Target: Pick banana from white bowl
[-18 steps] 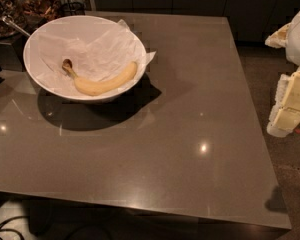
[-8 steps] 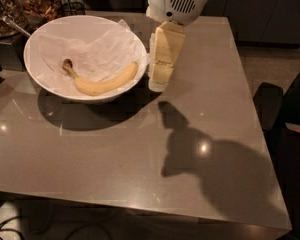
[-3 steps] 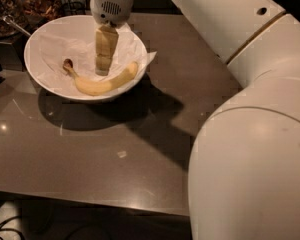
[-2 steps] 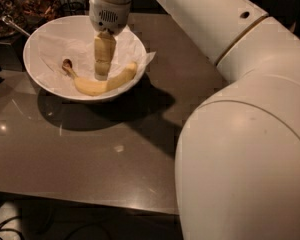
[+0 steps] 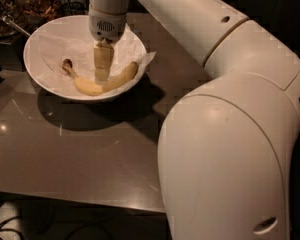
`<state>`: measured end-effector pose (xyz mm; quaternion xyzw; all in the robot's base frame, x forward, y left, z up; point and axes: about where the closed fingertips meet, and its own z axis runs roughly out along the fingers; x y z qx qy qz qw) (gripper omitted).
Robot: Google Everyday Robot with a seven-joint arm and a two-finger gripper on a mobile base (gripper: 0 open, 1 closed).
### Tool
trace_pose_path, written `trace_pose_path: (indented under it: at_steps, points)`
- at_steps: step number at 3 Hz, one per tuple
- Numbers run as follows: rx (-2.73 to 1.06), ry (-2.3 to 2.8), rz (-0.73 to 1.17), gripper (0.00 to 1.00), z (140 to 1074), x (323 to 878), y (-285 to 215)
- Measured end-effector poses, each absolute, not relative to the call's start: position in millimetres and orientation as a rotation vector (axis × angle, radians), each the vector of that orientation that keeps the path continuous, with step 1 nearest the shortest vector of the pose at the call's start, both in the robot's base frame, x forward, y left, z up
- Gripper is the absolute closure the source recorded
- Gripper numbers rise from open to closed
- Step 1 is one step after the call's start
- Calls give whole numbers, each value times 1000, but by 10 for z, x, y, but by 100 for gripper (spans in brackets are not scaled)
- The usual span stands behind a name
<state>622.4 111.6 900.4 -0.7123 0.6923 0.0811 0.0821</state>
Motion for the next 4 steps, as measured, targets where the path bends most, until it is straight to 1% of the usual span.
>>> trace_pose_path:
  at_steps: [1,4]
  points:
    - [-2130,2100,243,33,8846,6275,1101]
    - [-2157,2154,219,36,8501,6321,1014]
